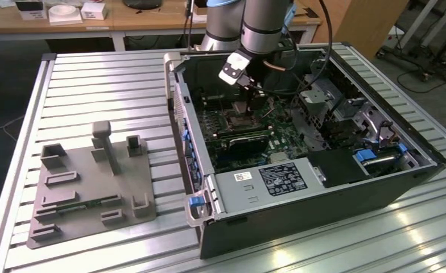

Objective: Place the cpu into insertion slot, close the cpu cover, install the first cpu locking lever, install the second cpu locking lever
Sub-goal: 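Place the cpu into insertion slot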

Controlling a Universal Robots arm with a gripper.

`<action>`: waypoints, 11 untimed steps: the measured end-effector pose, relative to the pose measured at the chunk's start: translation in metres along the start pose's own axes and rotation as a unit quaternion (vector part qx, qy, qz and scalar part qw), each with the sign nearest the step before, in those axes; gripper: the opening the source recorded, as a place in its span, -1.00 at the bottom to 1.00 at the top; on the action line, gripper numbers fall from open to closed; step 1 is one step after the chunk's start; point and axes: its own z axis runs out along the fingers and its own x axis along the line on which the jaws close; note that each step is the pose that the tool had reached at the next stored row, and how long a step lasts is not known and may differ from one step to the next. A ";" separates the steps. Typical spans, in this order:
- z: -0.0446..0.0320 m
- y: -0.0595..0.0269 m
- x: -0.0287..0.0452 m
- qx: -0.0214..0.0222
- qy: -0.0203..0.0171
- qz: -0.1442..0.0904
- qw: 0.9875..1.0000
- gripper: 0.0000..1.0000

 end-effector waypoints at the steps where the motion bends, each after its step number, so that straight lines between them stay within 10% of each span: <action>1: 0.0018 -0.0001 0.0002 0.000 0.000 0.000 1.000 0.08; 11: 0.0178 -0.0009 0.0016 0.001 0.000 0.000 1.000 0.08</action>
